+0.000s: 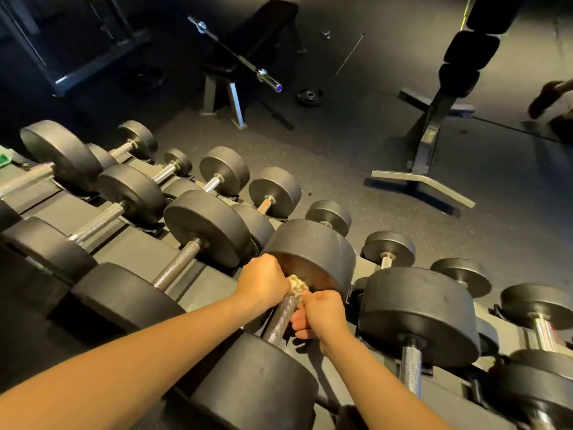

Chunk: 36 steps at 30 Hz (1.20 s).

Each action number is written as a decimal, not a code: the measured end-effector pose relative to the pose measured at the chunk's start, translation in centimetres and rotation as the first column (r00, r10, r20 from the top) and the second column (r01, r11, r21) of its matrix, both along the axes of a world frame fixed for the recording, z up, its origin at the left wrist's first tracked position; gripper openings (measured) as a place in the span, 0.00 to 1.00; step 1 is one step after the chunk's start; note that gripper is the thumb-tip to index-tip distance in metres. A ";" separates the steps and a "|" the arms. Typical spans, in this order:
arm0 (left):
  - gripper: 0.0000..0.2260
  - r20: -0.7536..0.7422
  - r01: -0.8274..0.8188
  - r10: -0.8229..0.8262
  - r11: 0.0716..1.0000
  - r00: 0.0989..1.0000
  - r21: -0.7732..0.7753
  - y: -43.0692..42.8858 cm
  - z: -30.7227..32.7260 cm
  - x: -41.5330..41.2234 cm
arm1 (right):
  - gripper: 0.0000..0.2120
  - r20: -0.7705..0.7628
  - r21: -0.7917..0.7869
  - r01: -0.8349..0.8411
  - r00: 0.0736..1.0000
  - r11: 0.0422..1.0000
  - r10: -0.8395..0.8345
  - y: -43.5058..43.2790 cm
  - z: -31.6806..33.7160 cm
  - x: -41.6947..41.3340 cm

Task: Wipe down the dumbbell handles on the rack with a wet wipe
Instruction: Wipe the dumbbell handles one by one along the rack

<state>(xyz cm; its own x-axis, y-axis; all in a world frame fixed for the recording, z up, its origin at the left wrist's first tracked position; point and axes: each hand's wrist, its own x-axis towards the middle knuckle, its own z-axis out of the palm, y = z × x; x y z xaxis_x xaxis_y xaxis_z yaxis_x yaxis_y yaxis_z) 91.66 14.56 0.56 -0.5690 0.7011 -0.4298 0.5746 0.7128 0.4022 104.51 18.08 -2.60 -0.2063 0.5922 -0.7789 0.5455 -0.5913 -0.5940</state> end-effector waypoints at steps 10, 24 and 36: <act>0.14 -0.155 0.420 -0.474 0.861 0.867 -0.288 1.5 -0.1 4.5 | 0.12 0.021 -0.098 -0.514 0.855 0.852 0.518 3.9 3.7 2.9; 0.21 0.821 -0.196 0.508 0.861 0.261 -0.470 -0.4 -2.2 -2.1 | 0.17 0.159 0.818 -0.404 0.843 0.409 0.514 10.3 1.4 -1.9; 0.12 0.468 -0.194 0.424 0.865 0.776 -0.462 2.0 -1.3 0.2 | 0.16 0.092 0.817 -0.356 0.856 0.453 0.508 11.3 0.3 -1.7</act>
